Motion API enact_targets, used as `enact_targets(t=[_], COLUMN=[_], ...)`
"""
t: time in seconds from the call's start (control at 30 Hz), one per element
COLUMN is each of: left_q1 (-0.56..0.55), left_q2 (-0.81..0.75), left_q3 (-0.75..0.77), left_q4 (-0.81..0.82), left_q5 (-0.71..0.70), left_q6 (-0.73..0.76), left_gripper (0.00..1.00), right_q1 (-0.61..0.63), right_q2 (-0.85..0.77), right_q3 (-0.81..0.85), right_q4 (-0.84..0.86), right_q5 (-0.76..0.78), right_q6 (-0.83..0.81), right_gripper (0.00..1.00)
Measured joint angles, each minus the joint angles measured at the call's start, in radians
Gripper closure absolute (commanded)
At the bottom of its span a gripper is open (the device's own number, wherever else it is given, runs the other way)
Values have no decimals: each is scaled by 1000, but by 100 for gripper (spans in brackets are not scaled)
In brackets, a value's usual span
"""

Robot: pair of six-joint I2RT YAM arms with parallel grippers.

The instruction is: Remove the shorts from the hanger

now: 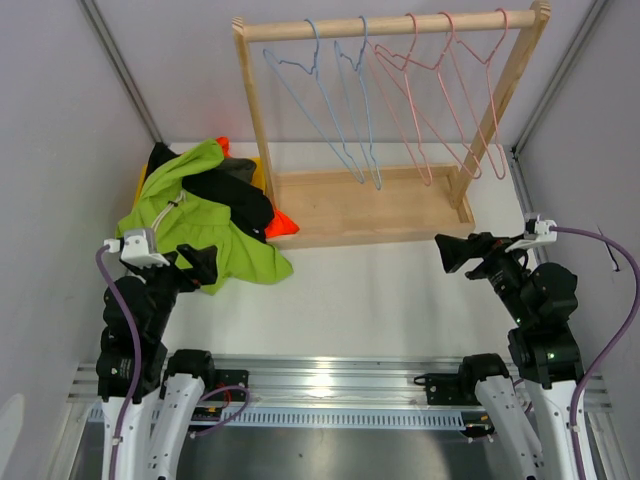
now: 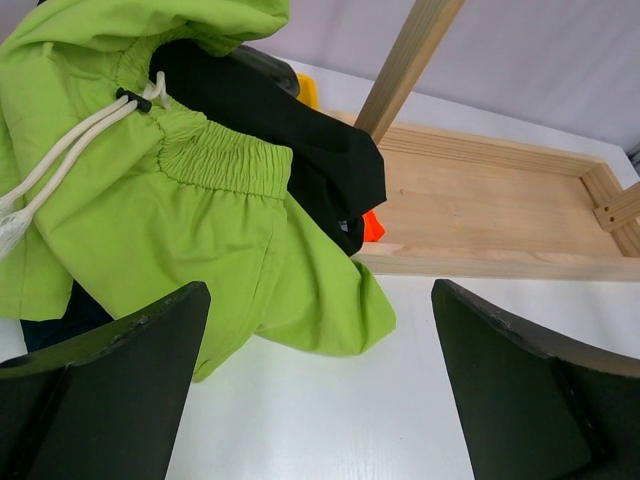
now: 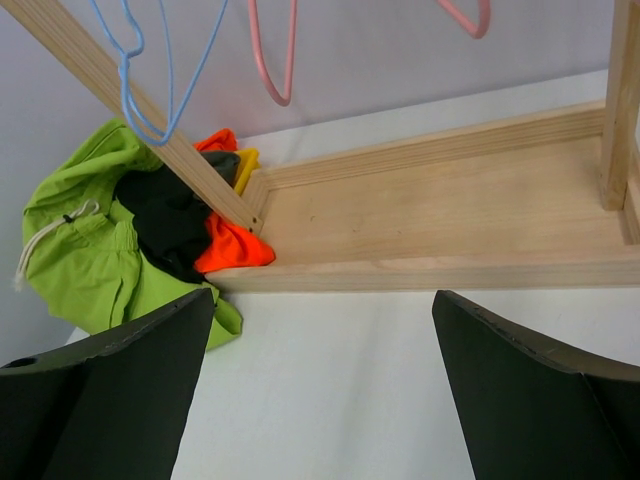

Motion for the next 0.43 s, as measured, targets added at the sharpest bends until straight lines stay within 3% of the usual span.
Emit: enact_targets(t=[0.43], left_q1=[-13], left_q2=[0], left_q3=[0], left_q4=[0], left_q5=[-2], left_q6=[0], left_gripper=[1], right_q1=[49], right_q2=[-15], right_q3=[-16], right_q4=[21], right_q5=[19], right_q6=[-16], right_gripper=[1])
